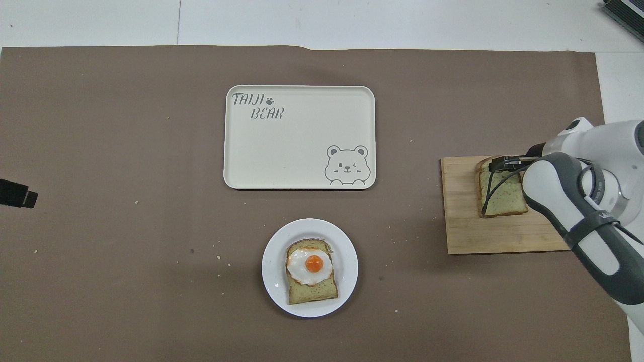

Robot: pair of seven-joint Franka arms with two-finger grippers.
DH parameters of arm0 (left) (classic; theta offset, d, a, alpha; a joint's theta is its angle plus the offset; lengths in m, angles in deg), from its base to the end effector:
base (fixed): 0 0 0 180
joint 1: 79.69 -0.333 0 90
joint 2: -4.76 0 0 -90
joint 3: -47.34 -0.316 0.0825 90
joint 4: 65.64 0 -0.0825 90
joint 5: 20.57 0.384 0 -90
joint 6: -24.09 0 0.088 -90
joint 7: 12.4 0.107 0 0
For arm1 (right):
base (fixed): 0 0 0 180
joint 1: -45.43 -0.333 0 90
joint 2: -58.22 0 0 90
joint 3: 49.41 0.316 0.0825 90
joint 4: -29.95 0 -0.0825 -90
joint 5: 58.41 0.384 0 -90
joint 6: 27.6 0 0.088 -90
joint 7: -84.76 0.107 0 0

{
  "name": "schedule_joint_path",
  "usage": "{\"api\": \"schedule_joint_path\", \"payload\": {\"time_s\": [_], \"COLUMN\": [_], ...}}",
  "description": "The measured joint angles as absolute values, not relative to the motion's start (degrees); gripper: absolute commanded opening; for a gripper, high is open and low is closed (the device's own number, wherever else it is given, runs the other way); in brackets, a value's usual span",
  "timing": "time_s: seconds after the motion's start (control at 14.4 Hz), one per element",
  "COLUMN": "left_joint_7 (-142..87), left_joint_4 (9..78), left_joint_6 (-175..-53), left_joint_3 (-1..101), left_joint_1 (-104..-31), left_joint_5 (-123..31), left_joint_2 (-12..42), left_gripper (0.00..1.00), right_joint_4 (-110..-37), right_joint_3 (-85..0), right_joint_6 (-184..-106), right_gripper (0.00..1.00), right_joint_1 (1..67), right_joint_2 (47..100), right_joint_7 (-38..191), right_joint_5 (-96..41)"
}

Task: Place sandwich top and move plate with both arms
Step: 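Grasp the bread slice with the right gripper and lift it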

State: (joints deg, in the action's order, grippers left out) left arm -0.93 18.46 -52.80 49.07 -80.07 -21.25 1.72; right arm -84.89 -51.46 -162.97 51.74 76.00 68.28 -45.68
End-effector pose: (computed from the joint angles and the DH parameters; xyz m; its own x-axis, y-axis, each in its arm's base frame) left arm 0.5119 -0.0141 0.6810 0.9721 -0.2243 -0.0693 -0.2231 -0.9745 0.0244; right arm 0.6008 -0.0847 0.3071 0.9968 -0.0162 0.0785 -0.0055 -0.9909 -0.1348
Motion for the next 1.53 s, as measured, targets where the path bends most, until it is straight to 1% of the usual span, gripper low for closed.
{"api": "schedule_joint_path", "payload": {"time_s": [0.77,1.04,1.32,1.53], "left_joint_7": [-0.9,-0.9,-0.9,-0.9], "left_joint_4": [18.5,18.5,18.5,18.5], "left_joint_6": [-52.8,-52.8,-52.8,-52.8], "left_joint_3": [49.1,49.1,49.1,49.1], "left_joint_1": [-80.1,-80.1,-80.1,-80.1], "left_joint_5": [-21.2,-21.2,-21.2,-21.2], "left_joint_2": [1.7,1.7,1.7,1.7], "left_gripper": [1.0,1.0,1.0,1.0], "right_joint_4": [-83.8,-79.6,-76.2,-75.2], "right_joint_3": [-51.4,-51.1,-51.1,-50.4], "right_joint_6": [-162.4,-155.7,-148.2,-143.7], "right_gripper": [0.0,0.0,0.0,0.0], "right_joint_1": [51.7,51.4,51.3,51.3], "right_joint_2": [75.9,75.5,73.1,70.9], "right_joint_7": [66.5,66.5,66.5,67.5], "right_joint_5": [-45.7,-45.7,-45.7,-45.5]}}
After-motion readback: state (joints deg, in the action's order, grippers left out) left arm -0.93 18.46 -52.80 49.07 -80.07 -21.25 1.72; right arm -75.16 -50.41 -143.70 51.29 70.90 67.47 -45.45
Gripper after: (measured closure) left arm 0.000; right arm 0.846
